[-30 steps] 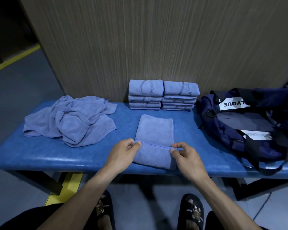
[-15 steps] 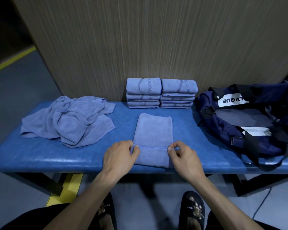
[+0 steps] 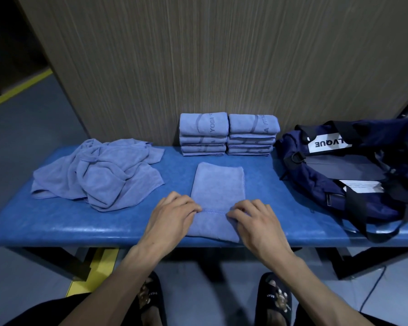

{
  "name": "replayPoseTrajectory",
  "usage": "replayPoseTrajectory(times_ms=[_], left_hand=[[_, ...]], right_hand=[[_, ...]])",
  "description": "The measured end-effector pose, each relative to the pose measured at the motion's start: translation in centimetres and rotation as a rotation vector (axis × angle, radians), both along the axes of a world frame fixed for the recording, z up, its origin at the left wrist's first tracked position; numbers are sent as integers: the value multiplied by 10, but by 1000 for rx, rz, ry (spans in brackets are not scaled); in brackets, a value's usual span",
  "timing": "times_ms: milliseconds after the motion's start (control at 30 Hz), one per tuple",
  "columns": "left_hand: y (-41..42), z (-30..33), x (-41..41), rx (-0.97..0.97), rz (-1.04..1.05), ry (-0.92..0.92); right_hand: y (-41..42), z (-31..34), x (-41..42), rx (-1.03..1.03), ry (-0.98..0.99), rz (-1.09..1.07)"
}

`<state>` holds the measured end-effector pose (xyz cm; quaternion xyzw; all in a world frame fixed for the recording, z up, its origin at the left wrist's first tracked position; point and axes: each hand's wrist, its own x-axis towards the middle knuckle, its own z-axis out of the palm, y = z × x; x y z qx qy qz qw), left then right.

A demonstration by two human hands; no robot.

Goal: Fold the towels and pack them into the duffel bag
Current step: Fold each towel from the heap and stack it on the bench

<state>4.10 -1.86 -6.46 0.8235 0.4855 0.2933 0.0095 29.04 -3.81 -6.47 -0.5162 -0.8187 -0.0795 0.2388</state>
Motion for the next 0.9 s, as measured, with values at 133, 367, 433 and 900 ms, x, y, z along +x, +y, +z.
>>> replayPoseTrajectory(times_ms=[133,367,433,900], left_hand=[[-6,6,-11,-138,-79,26],[-13,-3,-25,-175,-151,155],[-13,-4,-24,-155,-141,156],[-18,2,-14,-289,-87,-31]], right_hand=[[0,-1,10,24,-105,122],[-12,4,26,-227,-118,216],[-10,4,26,-205,-98,223],[-7,21,31,-456,401,94]])
